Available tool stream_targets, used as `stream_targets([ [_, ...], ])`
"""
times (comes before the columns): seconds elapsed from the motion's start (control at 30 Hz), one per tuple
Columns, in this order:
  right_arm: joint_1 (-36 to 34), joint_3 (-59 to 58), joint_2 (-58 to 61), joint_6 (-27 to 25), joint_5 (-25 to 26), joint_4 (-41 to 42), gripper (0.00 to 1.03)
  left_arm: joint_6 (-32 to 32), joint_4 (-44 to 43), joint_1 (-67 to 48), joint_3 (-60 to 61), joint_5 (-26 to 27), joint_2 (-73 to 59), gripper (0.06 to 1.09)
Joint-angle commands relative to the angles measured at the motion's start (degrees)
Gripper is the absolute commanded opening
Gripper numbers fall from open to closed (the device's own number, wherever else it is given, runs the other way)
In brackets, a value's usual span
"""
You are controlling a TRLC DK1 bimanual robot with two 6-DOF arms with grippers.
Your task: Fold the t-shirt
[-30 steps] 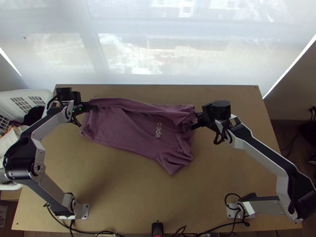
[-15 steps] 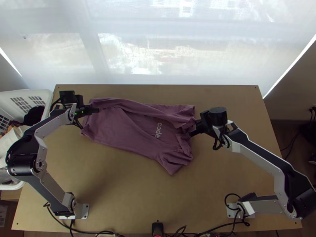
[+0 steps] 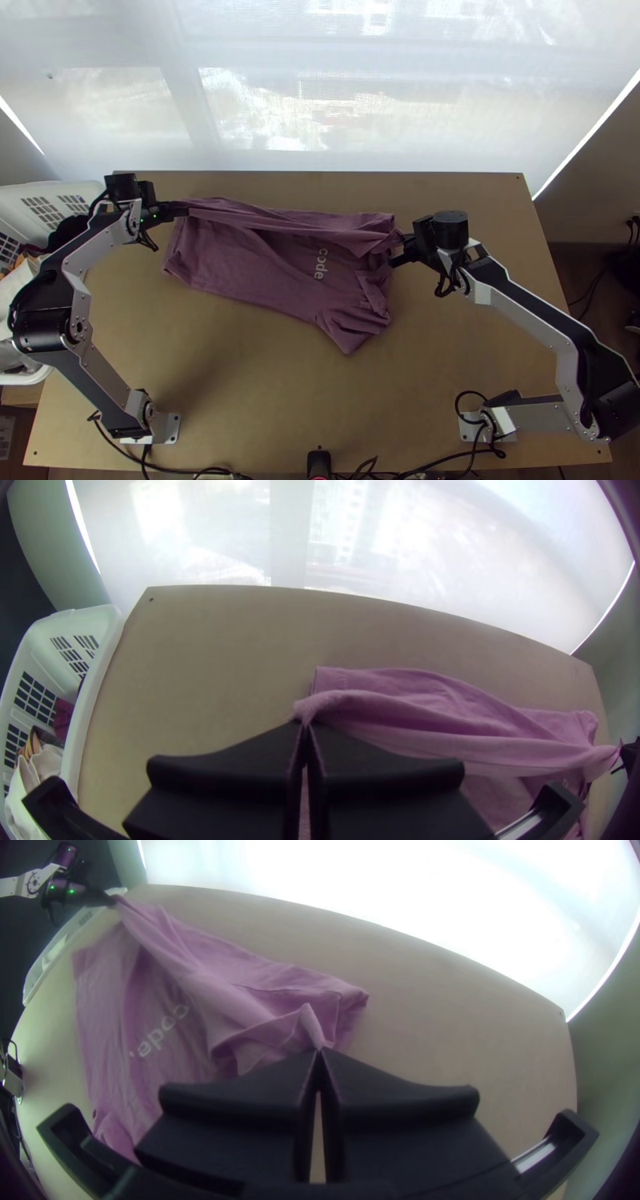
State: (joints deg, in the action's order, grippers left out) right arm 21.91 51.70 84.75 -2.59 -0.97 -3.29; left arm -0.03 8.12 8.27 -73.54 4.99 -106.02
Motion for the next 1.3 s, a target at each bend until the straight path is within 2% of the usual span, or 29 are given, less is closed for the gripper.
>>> stream_targets([
  [0.0,-0.6,1.4,0.0,0.3,0.0,0.2,0.02,-0.1,1.2,0.3,-1.2,0.0,0.0,0.09],
  [0.23,-0.6,0.6,-0.4,0.4,0.0,0.2,0.02,0.1,1.4,-0.8,1.4,0.0,0.4,0.09],
  [0.27,-0.5,0.5,-0.4,0.3,0.0,0.1,0.05,0.1,1.4,-1.1,1.6,0.1,0.5,0.15],
  [0.37,-0.2,0.2,-0.4,0.3,0.0,0.2,0.32,-0.1,6.6,-1.7,0.6,4.8,0.5,0.50],
  [0.4,-0.2,0.3,-0.4,0.4,0.0,0.1,0.41,-0.1,8.8,-2.0,0.1,5.6,0.5,0.59],
  [0.47,-0.2,0.5,-0.4,0.8,0.0,0.2,0.59,-0.2,12.3,-2.6,-0.3,6.9,1.3,0.72],
  [0.53,-0.2,0.6,-0.4,1.6,0.1,0.1,0.82,-0.7,14.3,-2.8,-0.2,7.7,2.4,0.81],
  [0.57,-0.2,0.6,-0.3,1.7,0.1,0.0,0.90,-0.8,15.0,-2.8,-0.2,7.7,3.0,0.85],
  [0.63,-0.1,0.6,-0.5,1.8,0.1,-0.1,0.93,-0.8,16.9,-2.8,-0.2,8.2,4.4,0.95],
  [0.7,-0.1,0.7,-1.0,2.1,0.1,-0.5,0.97,-0.8,19.6,-2.6,-0.1,8.5,6.2,0.98],
  [0.87,-0.1,2.0,-3.9,3.2,0.3,-3.4,0.97,1.9,29.8,-0.4,0.8,8.6,12.2,1.00],
  [0.97,-0.1,2.4,-5.7,3.4,0.4,-4.5,0.97,3.8,32.9,1.7,3.8,8.7,15.8,1.00],
  [1.27,-0.3,2.4,-9.9,4.6,0.4,-7.5,0.97,6.7,36.4,2.9,13.5,8.6,22.7,1.02],
])
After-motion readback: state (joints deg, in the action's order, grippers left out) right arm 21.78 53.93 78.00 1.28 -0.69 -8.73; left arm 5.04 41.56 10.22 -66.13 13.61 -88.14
